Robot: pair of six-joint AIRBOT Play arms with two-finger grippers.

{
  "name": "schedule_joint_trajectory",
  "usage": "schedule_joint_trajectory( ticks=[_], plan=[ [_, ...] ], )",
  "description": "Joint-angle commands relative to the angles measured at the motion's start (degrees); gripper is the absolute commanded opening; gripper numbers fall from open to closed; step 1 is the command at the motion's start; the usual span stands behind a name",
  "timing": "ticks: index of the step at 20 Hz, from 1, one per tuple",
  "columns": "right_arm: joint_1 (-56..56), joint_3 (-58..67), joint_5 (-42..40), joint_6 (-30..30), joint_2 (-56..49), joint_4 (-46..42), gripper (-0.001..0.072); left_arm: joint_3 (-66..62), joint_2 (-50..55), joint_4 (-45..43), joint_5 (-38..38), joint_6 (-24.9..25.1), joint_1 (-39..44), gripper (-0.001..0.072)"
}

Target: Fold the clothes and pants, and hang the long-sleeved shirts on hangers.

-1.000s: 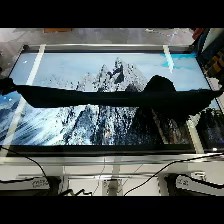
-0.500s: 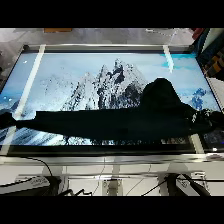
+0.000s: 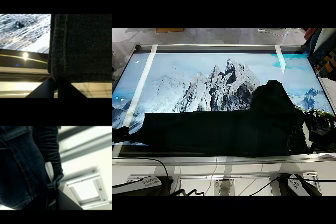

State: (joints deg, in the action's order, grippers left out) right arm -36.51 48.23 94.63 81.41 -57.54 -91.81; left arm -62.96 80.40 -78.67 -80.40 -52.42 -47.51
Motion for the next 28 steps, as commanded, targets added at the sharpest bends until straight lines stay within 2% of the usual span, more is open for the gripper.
schedule_joint_trajectory(
  ticks=[1,7,8,9,10,11,12,13,14,17,19,23,24,25,28],
  plan=[
    [0.0,-4.85,0.11,-0.09,-0.02,-2.8,0.0038,0.39,0.11,-0.9,2.93,0.07,-0.09,0.002],
    [0.0,-6.32,-1.99,-0.07,-0.02,-2.82,0.0056,0.42,0.13,-2.73,6.49,0.17,-0.17,0.0026],
    [0.0,-6.23,-2.71,-0.04,-0.02,-2.82,0.0178,0.42,0.13,-2.73,7.04,0.17,-0.17,0.003],
    [0.02,-6.19,-2.93,0.02,-0.02,-2.84,0.0392,0.42,0.13,-2.71,7.39,0.17,-0.17,0.0031],
    [0.02,-6.12,-3.06,0.02,-0.02,-2.84,0.0569,0.42,0.13,-2.75,7.3,0.17,-0.17,0.0032],
    [0.02,-5.75,-3.32,0.0,-0.02,-2.84,0.0603,0.42,0.13,-2.73,7.3,0.17,-0.17,0.0058],
    [0.02,-5.09,-3.56,0.02,-0.02,-2.71,0.0603,0.42,0.13,-2.75,7.32,0.2,-0.13,0.0211],
    [0.02,-4.07,-4.0,0.15,-0.02,-2.12,0.0603,0.42,0.13,-2.75,7.34,0.17,-0.13,0.06],
    [0.11,-2.71,-4.59,0.17,-0.02,-0.7,0.0603,0.37,0.13,-2.75,7.56,-0.02,-0.13,0.07],
    [1.6,2.86,-9.9,0.37,-0.02,8.87,0.0603,-0.28,0.0,-2.78,7.56,-0.02,0.09,0.0707],
    [5.44,7.21,-18.21,1.53,-0.11,16.35,0.0592,-3.34,0.0,-2.73,7.67,-0.04,0.81,0.0705],
    [19.02,15.43,-36.0,9.84,-5.14,16.52,0.059,-13.73,-0.15,-0.33,10.23,-3.65,3.74,0.0696],
    [22.21,17.73,-38.86,11.91,-8.09,16.39,0.0585,-16.37,-0.17,2.45,11.26,-3.76,4.66,0.0696],
    [25.44,20.22,-41.48,13.44,-11.87,16.33,0.0551,-18.29,-0.2,5.81,12.46,-3.76,5.46,0.0696],
    [32.35,27.36,-45.07,17.88,-24.3,16.41,0.0551,-20.35,-0.59,20.39,16.68,-3.74,7.67,0.0696]
  ],
)
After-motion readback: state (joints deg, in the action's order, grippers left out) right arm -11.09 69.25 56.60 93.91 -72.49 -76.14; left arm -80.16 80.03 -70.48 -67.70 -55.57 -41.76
